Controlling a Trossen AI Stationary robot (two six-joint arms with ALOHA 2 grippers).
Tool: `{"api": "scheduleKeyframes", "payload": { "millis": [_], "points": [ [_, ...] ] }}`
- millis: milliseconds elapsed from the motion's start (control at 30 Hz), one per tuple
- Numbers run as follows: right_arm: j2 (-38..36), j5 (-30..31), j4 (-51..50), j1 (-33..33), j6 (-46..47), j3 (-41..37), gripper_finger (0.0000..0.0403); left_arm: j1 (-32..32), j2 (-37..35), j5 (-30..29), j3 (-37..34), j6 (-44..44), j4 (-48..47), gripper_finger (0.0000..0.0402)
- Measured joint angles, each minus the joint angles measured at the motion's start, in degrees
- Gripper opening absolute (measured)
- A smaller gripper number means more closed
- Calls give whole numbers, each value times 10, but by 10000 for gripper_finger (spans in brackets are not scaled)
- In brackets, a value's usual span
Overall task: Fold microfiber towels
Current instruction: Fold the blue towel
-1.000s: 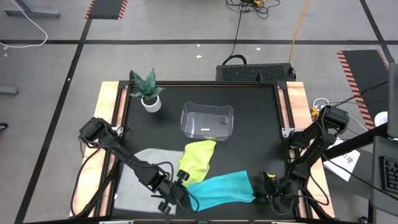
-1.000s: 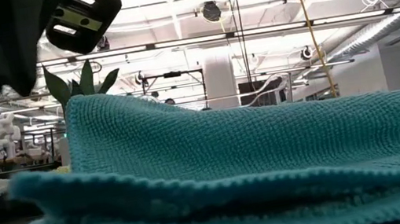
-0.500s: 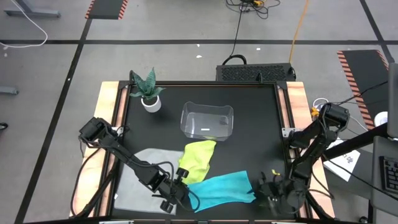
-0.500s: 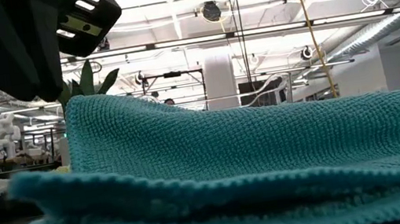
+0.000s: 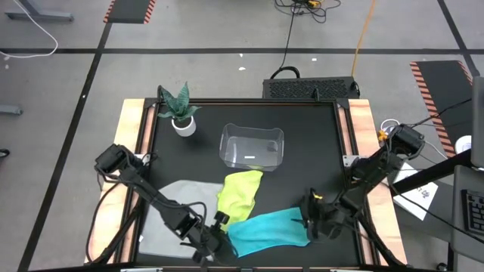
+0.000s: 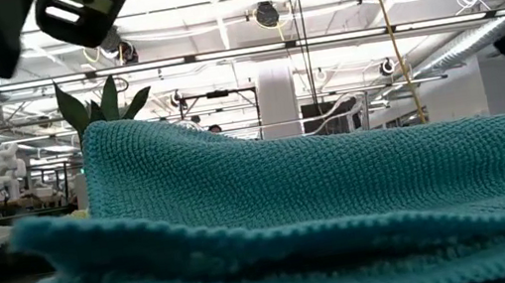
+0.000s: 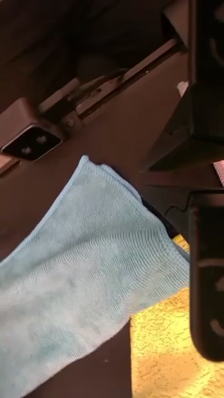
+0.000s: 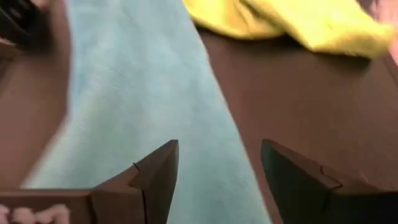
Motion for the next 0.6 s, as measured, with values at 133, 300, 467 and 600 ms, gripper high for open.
{"api": "scheduleKeyframes", "payload": {
  "millis": [133,300,467,600],
  "points": [
    [0,-33,-49,-17,35,0,216,-4,0,0,0,12,-9,47],
    [0,-93,-79,-35,67,0,199,-3,0,-1,0,14,-16,47],
    [0,-93,-113,-48,88,0,127,-3,0,-1,0,15,-20,47],
    [-1,-93,-163,-58,128,1,24,-3,0,-1,0,13,-20,47]
  ]
}}
